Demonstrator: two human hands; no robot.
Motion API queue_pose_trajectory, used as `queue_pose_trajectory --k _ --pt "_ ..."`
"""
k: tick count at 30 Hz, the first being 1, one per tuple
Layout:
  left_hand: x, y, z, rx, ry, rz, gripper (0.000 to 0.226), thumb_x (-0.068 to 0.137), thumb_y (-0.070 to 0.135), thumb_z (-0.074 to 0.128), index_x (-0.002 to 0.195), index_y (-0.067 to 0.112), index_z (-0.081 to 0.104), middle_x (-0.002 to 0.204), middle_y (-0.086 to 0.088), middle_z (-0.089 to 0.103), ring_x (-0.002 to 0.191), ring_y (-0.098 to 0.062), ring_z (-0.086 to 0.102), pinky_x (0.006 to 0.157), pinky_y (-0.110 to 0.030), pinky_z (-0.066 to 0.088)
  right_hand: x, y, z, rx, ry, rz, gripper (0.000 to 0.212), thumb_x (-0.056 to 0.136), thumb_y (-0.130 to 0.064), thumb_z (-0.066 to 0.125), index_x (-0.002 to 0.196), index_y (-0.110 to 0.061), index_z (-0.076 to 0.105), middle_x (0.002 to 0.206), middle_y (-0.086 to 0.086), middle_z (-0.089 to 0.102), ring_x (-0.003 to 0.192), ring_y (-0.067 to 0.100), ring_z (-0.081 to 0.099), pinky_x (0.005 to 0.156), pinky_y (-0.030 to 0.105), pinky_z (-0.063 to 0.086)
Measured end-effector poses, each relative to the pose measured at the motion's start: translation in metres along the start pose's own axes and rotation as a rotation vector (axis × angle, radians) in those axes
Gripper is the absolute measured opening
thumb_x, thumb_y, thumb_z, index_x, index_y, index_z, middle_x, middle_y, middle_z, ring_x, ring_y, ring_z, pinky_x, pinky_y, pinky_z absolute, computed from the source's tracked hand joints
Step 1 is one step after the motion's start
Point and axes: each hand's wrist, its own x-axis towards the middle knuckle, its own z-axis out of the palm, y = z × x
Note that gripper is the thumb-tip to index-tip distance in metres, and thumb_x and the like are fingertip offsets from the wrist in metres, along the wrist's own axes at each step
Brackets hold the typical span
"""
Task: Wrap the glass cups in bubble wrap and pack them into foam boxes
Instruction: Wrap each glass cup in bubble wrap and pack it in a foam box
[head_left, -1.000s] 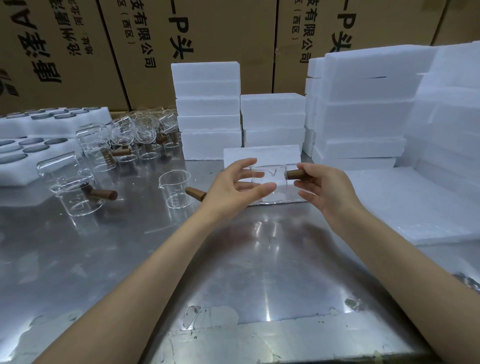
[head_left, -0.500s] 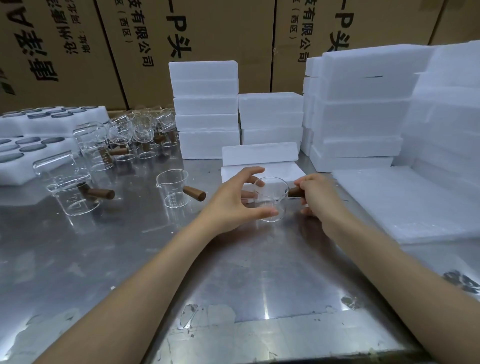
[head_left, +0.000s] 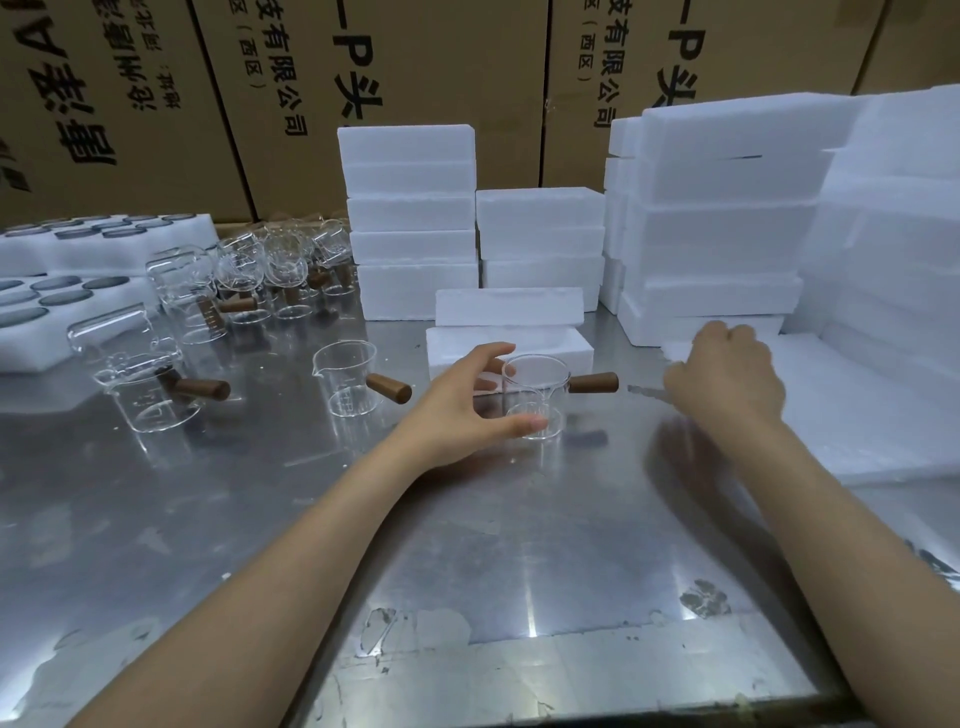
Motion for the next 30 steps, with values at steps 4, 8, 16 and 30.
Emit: queue_pose_trajectory --k 4,8,16,30 --pt "0.001 0.001 -0.002 -0.028 0.035 -0.023 0.089 0.053 0.070 0.073 0.131 0.039 0.044 0.120 0.013 0.057 0.109 0.001 0.054 0.082 -0.009 0.042 0.008 0.015 -0.004 -0.128 -0.149 0.118 0.028 0.089 -0.013 0.054 0.114 -0.002 0.050 0.125 0.019 0.044 0.112 0.036 0.043 0.079 0.036 0.034" --pt "0.001 0.005 -0.003 -0.029 0.098 -0.024 0.085 0.054 0.078 0.063 0.128 0.037 0.050 0.111 0.016 0.059 0.101 0.000 0.058 0.081 -0.012 0.043 0.014 0.019 -0.006 -0.088 -0.076 0.109 0.009 0.089 -0.011 0.053 0.094 -0.004 0.057 0.114 0.018 0.054 0.087 0.033 0.048 0.070 0.032 0.036" --pt "-0.001 0.017 -0.006 -0.052 0.236 0.017 0.066 0.062 0.075 0.056 0.116 0.037 0.057 0.097 0.018 0.064 0.082 -0.006 0.055 0.070 -0.006 0.038 0.010 0.009 -0.014 0.110 0.288 -0.024 0.026 0.095 -0.019 0.047 0.095 -0.006 0.069 0.100 0.017 0.063 0.079 0.034 0.054 0.063 0.034 0.039" --pt "-0.002 0.044 0.003 -0.295 0.192 0.083 0.042 0.082 0.068 0.047 0.104 0.037 0.066 0.100 0.022 0.070 0.103 0.009 0.059 0.088 -0.009 0.043 -0.055 -0.059 -0.003 0.274 0.624 -1.067 0.017 0.088 -0.019 0.064 0.075 -0.011 0.071 0.059 0.001 0.057 0.053 0.022 0.056 0.039 0.028 0.036"
